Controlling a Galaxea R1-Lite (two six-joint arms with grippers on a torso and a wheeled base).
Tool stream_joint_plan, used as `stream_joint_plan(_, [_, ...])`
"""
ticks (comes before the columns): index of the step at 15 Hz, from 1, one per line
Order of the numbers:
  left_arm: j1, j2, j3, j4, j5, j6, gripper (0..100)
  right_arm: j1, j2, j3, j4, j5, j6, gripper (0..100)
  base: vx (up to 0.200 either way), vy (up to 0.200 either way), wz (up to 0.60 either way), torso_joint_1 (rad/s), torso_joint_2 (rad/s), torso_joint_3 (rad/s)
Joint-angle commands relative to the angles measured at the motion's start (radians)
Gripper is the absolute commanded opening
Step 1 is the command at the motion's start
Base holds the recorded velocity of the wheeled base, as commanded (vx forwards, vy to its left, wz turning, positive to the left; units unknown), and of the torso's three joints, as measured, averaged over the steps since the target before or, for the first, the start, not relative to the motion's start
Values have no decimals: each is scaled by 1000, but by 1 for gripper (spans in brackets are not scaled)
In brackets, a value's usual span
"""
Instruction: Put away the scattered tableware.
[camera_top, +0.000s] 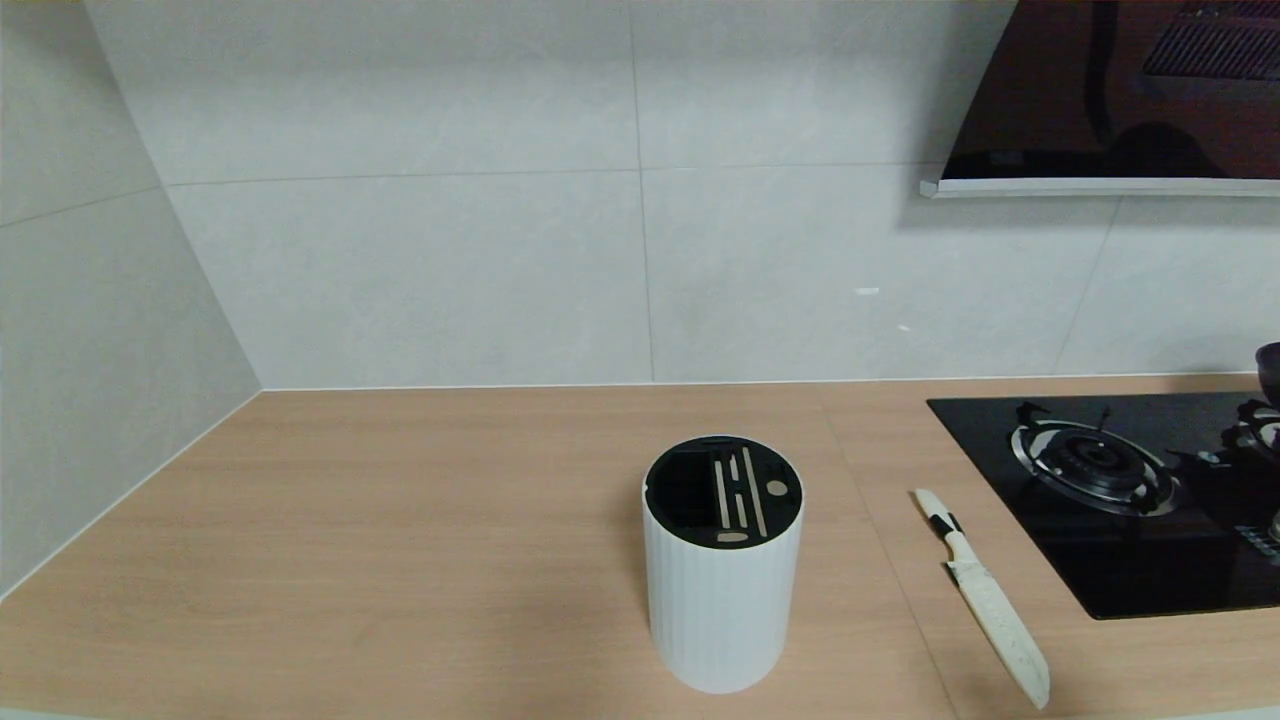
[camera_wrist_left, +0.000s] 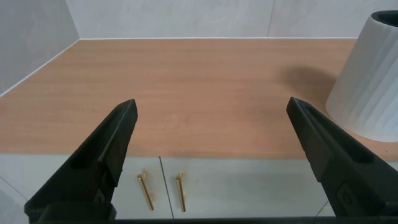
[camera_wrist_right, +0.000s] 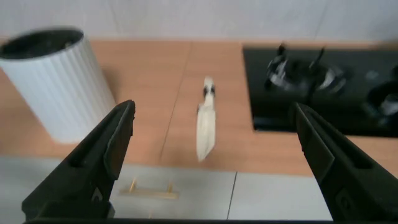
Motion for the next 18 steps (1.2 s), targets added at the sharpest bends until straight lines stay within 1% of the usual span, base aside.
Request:
stream_joint_plan(1, [-1, 2, 0, 0, 0, 0, 100, 10, 357, -47, -69, 11, 0, 100, 0, 0, 0, 0, 0, 0])
stream_joint_plan(3, [1, 2, 0, 0, 0, 0, 100, 70, 517, -68, -162, 2, 2, 100, 0, 0, 0, 0, 0, 0])
stream_joint_plan(5, [-1, 2, 0, 0, 0, 0, 100, 120, 665, -99, -207, -25, 3, 100, 0, 0, 0, 0, 0, 0])
stream_joint_plan(6, [-1, 2, 0, 0, 0, 0, 100, 134, 779, -122, -247, -42, 3, 100, 0, 0, 0, 0, 0, 0])
stream_joint_plan(10, [-1, 2, 0, 0, 0, 0, 100, 134, 1081, -133, -511, -45, 2, 100, 0, 0, 0, 0, 0, 0])
stream_joint_plan(11, [-1, 2, 0, 0, 0, 0, 100, 134, 1133, -134, -549, -48, 2, 100, 0, 0, 0, 0, 0, 0])
stream_joint_plan(15, [-1, 2, 0, 0, 0, 0, 100, 136, 1299, -160, -662, -68, -1, 100, 0, 0, 0, 0, 0, 0])
stream_joint_plan(18, [-1, 2, 0, 0, 0, 0, 100, 140, 1386, -177, -690, -71, -1, 100, 0, 0, 0, 0, 0, 0])
